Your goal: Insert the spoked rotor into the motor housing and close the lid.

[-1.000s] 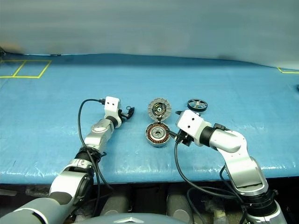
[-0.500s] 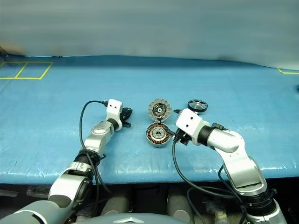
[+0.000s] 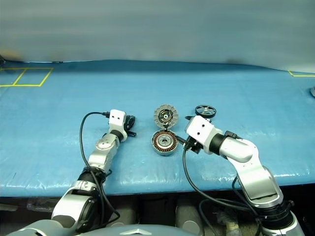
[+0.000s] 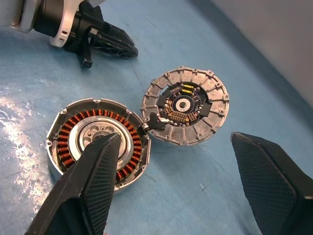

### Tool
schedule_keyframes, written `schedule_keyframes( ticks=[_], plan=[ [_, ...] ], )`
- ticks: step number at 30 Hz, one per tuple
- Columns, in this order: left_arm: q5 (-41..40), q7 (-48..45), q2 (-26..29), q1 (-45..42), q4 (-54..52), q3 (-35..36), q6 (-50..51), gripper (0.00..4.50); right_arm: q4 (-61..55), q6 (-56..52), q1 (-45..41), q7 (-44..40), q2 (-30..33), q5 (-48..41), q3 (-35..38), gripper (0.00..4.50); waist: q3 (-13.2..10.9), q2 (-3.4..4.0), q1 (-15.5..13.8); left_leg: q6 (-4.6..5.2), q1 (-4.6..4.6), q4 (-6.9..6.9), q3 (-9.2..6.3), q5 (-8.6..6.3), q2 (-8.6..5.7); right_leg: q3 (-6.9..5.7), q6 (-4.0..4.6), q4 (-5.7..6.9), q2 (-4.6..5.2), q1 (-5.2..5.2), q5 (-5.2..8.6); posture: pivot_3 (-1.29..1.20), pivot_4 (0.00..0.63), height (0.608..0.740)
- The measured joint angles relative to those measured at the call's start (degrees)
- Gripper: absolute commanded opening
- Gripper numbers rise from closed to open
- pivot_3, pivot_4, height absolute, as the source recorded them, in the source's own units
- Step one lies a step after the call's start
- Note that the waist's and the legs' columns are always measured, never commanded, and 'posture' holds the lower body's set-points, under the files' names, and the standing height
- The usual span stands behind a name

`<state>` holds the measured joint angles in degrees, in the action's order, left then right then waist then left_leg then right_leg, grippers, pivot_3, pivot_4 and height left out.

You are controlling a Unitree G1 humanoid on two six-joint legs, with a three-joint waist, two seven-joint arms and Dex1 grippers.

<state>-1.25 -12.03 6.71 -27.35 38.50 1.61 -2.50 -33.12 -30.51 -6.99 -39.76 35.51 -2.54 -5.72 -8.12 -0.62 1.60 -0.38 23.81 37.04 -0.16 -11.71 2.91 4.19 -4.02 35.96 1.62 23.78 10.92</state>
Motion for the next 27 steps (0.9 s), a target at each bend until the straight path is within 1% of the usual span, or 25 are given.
schedule_keyframes(
  ticks=[7,11,14,15,18,20,23,27],
  plan=[
    [-0.79,-0.12,0.0,0.99,-1.34,0.37,-0.03,0.68,1.11,0.35,0.01,0.19,0.06,-0.07,-0.01,3.79,0.0,0.0,0.41,-0.03,-0.02,-0.02,0.0,-0.02,0.0,0.0,0.0,-0.01,0.0,0.01,0.0,0.0,0.15,0.74],
    [-5.75,-6.11,-1.59,4.8,-4.81,1.62,-4.59,0.68,1.24,0.33,1.58,0.47,0.81,-0.02,0.48,3.79,-0.07,-0.07,0.23,-0.13,0.11,-0.06,0.0,-0.08,0.02,-0.01,0.05,-0.05,0.01,0.11,0.05,0.0,0.15,0.74],
    [-9.25,-12.33,-2.28,7.22,-9.33,1.34,-8.92,0.68,1.5,0.26,4.44,1.22,1.87,-0.05,2.63,3.79,-0.19,-0.27,-0.44,-0.14,0.62,0.02,0.0,-0.08,0.02,-0.01,0.04,-0.04,0.01,0.56,0.07,0.0,0.15,0.74],
    [-9.85,-14.37,-1.64,7.25,-11.01,0.94,-9.42,0.68,1.51,0.31,5.37,1.27,1.29,-1.08,4.17,3.79,-0.19,-0.28,-0.5,-0.13,0.85,0.04,0.0,-0.07,0.01,0.0,0.04,-0.03,0.0,0.75,0.06,0.0,0.15,0.74],
    [-10.97,-20.97,1.72,8.0,-16.42,-1.1,-9.07,0.68,1.85,3.57,8.39,2.84,-3.42,-4.53,8.78,3.79,-0.19,-0.27,-0.49,-0.13,0.81,-0.02,-0.01,-0.08,0.01,0.01,0.04,-0.02,-0.02,0.74,0.07,0.0,0.15,0.74],
    [-12.04,-24.92,2.89,8.3,-18.83,-2.31,-7.8,0.68,2.94,6.25,10.61,2.99,-6.73,-7.82,11.2,3.79,-0.19,-0.27,-0.46,-0.13,0.82,-0.02,-0.03,-0.08,0.02,0.0,0.04,-0.03,-0.04,0.72,0.07,0.0,0.15,0.74],
    [-14.69,-30.73,5.15,8.64,-22.19,-3.94,-4.14,0.68,5.73,6.29,14.39,0.21,-9.3,-14.81,12.64,3.79,-0.21,-0.28,-0.44,-0.13,0.82,0.03,-0.03,-0.08,0.02,0.01,0.04,-0.02,-0.03,0.69,0.07,0.0,0.15,0.74],
    [-17.01,-38.39,7.95,8.62,-26.96,-7.75,2.63,0.68,10.09,7.96,16.55,-0.33,-11.36,-17.17,12.74,3.79,-0.22,-0.22,-0.19,-0.12,0.77,0.14,0.0,-0.07,0.05,0.02,0.03,0.01,-0.03,0.67,0.07,0.0,0.15,0.74]
  ],
)
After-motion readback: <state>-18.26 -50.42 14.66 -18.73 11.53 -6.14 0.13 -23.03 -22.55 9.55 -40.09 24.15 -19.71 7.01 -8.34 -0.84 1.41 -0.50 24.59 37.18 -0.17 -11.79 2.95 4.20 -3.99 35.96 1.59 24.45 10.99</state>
